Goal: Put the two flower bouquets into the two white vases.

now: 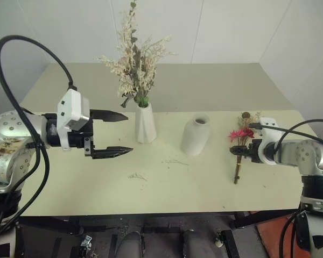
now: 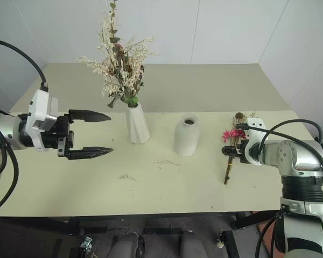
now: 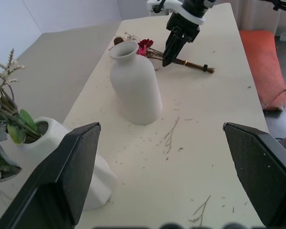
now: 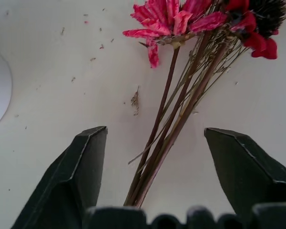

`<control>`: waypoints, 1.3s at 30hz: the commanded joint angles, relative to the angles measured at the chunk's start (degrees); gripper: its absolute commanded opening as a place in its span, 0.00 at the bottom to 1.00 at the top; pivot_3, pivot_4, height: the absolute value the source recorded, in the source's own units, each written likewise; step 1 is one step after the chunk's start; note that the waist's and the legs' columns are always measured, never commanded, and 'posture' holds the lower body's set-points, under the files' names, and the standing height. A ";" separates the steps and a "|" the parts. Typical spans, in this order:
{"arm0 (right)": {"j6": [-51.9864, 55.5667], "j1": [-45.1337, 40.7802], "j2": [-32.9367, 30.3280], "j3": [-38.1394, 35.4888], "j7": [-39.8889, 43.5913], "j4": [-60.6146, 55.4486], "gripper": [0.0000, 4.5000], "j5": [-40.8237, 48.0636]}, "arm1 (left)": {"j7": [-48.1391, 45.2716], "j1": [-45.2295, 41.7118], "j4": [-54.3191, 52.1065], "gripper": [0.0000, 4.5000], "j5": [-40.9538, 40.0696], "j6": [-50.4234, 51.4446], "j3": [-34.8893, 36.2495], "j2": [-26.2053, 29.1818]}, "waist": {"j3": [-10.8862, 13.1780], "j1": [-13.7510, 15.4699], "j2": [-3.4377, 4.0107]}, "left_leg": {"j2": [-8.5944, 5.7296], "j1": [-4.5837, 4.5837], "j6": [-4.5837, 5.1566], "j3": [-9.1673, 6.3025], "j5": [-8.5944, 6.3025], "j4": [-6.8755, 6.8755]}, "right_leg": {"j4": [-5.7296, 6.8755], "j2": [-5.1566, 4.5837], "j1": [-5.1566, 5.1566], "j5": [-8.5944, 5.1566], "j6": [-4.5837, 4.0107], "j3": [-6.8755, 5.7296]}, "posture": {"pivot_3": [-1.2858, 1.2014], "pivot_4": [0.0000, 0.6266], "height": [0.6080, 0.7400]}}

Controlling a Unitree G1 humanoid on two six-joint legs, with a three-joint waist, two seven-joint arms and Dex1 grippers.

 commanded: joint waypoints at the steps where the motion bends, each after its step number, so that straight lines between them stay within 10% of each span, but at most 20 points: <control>1: -2.98 -2.22 -0.05 -0.05 0.77 2.74 0.58 -2.55 | 1.72 0.29 -2.04 1.00 -1.59 0.46 1.80 0.53 | 0.00 0.00 0.00 | 0.00 0.01 0.00 0.00 0.00 0.00 | 0.00 0.00 0.01 0.00 0.00 0.00 | 0.52 0.24 1.00; 9: -2.86 -4.67 0.07 1.46 4.02 6.49 0.00 -4.79 | 3.19 2.21 -3.13 1.00 -2.64 0.24 2.09 0.95 | 0.00 -0.04 0.00 | 0.00 -0.01 0.00 0.01 0.00 -0.02 | -0.03 0.00 0.00 0.00 0.00 0.00 | 0.52 0.24 1.00; 17: -16.77 -5.22 3.27 -5.92 -2.79 -4.70 0.00 -9.23 | 4.29 2.22 -2.99 1.00 -3.19 -0.26 2.52 0.44 | 0.04 -0.18 0.07 | -0.01 -0.02 0.00 0.02 0.00 -0.04 | -0.01 0.00 -0.05 0.00 0.00 0.02 | 0.52 0.24 1.00; 24: -31.34 -6.42 17.15 -21.19 -1.16 -28.38 0.00 7.26 | 4.79 2.85 -2.21 1.00 -2.96 -0.94 2.87 -0.07 | 0.12 -0.29 0.21 | 0.05 -0.02 0.00 -0.03 0.00 -0.34 | -0.03 0.03 -0.12 0.00 0.00 -0.02 | 0.52 0.24 1.00; 39: -48.72 -3.24 26.88 -9.61 1.66 -25.74 0.00 5.85 | 4.74 4.31 -1.68 1.00 -2.68 -2.28 3.69 0.84 | 0.13 -0.24 0.22 | 0.01 0.03 -0.01 0.03 0.01 -0.46 | -0.03 -0.02 -0.10 -0.01 -0.03 -0.04 | 0.52 0.24 1.00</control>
